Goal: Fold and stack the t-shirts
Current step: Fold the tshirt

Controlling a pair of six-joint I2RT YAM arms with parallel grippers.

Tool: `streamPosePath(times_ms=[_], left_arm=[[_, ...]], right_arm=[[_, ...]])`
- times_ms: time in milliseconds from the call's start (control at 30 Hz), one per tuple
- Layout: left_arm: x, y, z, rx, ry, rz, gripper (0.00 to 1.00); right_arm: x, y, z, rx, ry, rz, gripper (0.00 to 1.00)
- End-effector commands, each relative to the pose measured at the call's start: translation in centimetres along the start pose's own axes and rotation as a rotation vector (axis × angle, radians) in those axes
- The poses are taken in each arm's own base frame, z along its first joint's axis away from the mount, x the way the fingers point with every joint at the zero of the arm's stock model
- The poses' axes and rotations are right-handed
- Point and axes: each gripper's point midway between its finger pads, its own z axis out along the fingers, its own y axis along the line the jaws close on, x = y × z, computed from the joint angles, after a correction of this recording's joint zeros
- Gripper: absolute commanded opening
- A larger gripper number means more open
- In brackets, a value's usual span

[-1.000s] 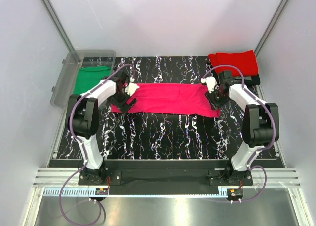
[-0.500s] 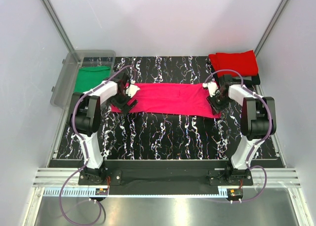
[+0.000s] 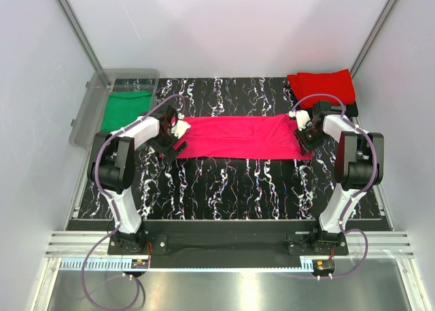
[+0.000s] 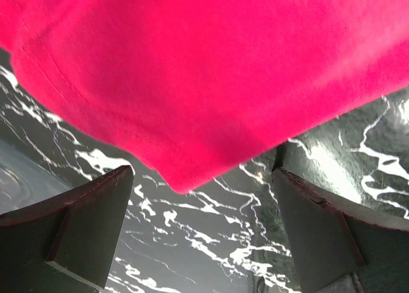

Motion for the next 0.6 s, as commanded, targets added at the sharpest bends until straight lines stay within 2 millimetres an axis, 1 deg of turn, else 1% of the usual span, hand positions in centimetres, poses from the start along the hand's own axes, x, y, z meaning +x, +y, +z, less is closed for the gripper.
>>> streamPosePath(times_ms=[0,33,100,133,167,200,267,300,333,400,433,500,533,567], left_arm=[[-1.4,1.0,-3.5,-0.093,-0.077,0.004,0.99],[-2.3,0.9,-4.9,-0.111,-0.118,0.019,0.99],[-3.5,0.7,-6.8,-0.123,-0.167,0.018,0.99],[-4.2,0.0,-7.8,-0.094,-0.2,0.012,0.99],[-4.8,-0.3,-8.4,-0.082,-0.222,-0.047,0.99],[-5.9,-0.7,-9.4,-0.05,-0.267,-0.078,0.99],[-6.9,-2.5,-9.6,0.06,-0.304,-0.123,0.99],[-7.4,-3.2,-10.2,0.115,-0.309,-0.139,0.99],[-8.0,-4.4,-10.2,0.212,-0.317,-0.157,0.99],[-8.2,-5.6,-10.9,0.295,-0.322,-0.146,0.99],[-8.5,-7.0,-11.3,0.389,-0.346,-0.129,0.99],[-8.1,-7.4,-11.4,0.441,-0.329,-0.066,0.99],[-7.4,-6.1,-9.7,0.322,-0.247,-0.047,0.98],[-7.2,-5.4,-9.3,0.261,-0.223,0.004,0.92]], right_arm=[[0.0,-1.2,0.5,0.033,0.012,-0.03,0.37],[-0.2,-1.4,0.3,0.037,0.006,-0.032,0.37],[-0.4,-1.4,-0.1,0.043,-0.005,-0.032,0.37],[-0.5,-1.4,-0.4,0.048,-0.011,-0.034,0.37],[-0.5,-1.4,-0.5,0.049,-0.012,-0.036,0.37],[-0.6,-1.4,-0.7,0.053,-0.016,-0.038,0.37],[-0.6,-1.4,-1.1,0.06,-0.017,-0.039,0.37],[-0.7,-1.6,-1.4,0.069,-0.02,-0.04,0.37],[-0.8,-1.6,-1.7,0.07,-0.023,-0.04,0.37],[-0.9,-1.6,-2.2,0.08,-0.029,-0.04,0.38],[-1.0,-1.7,-2.4,0.081,-0.032,-0.039,0.38],[-1.3,-1.8,-2.8,0.089,-0.038,-0.035,0.38],[-1.4,-1.8,-3.0,0.092,-0.041,-0.032,0.38],[-1.5,-1.8,-3.3,0.094,-0.045,-0.027,0.38]])
